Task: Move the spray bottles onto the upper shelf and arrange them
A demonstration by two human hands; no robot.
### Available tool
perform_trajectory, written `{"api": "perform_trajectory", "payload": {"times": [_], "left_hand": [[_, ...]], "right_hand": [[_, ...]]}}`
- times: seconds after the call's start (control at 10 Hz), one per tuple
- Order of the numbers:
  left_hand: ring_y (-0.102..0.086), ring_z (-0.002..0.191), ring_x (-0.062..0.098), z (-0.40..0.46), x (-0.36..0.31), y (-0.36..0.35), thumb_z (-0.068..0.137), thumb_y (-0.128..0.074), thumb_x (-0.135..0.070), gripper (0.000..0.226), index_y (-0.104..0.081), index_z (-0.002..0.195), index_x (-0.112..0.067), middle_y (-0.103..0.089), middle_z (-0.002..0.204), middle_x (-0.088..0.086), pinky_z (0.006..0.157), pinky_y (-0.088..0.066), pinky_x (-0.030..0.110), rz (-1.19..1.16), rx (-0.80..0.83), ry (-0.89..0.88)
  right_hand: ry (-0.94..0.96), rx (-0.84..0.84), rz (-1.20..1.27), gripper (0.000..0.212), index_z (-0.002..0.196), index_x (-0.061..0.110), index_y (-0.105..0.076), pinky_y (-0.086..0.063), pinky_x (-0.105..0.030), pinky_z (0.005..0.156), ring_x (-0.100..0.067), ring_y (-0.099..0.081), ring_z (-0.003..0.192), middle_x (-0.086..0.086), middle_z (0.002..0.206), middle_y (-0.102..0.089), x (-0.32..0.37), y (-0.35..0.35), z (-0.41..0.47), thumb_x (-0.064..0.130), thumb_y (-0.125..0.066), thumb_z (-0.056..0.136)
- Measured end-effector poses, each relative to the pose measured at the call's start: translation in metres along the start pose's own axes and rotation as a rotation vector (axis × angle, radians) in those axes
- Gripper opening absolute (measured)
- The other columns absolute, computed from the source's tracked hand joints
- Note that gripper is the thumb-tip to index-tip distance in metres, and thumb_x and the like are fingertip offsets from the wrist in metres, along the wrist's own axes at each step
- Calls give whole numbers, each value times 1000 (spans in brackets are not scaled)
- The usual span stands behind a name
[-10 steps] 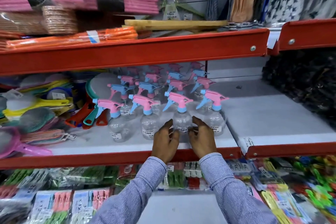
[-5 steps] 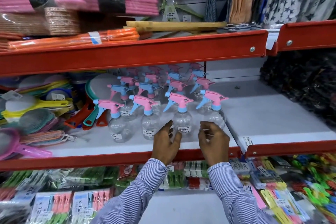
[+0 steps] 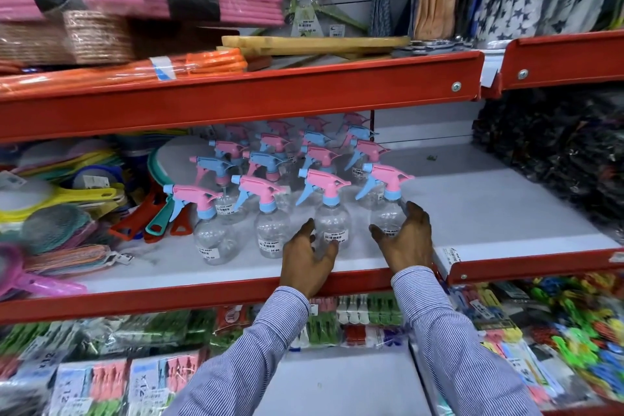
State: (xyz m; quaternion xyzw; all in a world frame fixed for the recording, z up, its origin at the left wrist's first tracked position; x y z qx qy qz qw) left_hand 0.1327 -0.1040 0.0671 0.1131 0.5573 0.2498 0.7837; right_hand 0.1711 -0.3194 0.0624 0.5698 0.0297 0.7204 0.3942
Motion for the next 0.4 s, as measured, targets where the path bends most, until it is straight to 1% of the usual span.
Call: {"api": "perform_trajectory", "payload": {"times": [0.1,0.3,0.4], "left_hand": [[-66,101,15,0,-3,-5,82,-62,-33,37,-59,119,-24,-72,109,-3,91,-57,38,21,6,-23],[-67,100,14,3,0,-6,84,-62,-30,36,-59,119,-25,-72,110,-2,90,-57,39,33,-14,-39],[-66,106,16,3,1,-7,83,-61,-34,41,-57,123,-22,-71,116,-1,93,-56,39,22,-15,-22]], "right_hand": [[5,-12,20,79,131,9,-46,-50,-48,99,-38,-50,124,-18,131,-54,-6,3,2,27,-86,65],[15,5,31,80,133,11,-46,-47,-47,102,-36,-49,126,-17,133,-53,-6,2,3,27,-85,65],[0,8,35,80,132,11,-46,-48,-46,102,-36,-49,125,-17,132,-53,-7,2,3,29,-85,65]]}}
Point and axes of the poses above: each hand's wrist, its own z-axis towards the middle knuckle, its own y-axis out of the back of the hand, x = y × z, the point moved 7 cm from there along z, towards the middle knuckle
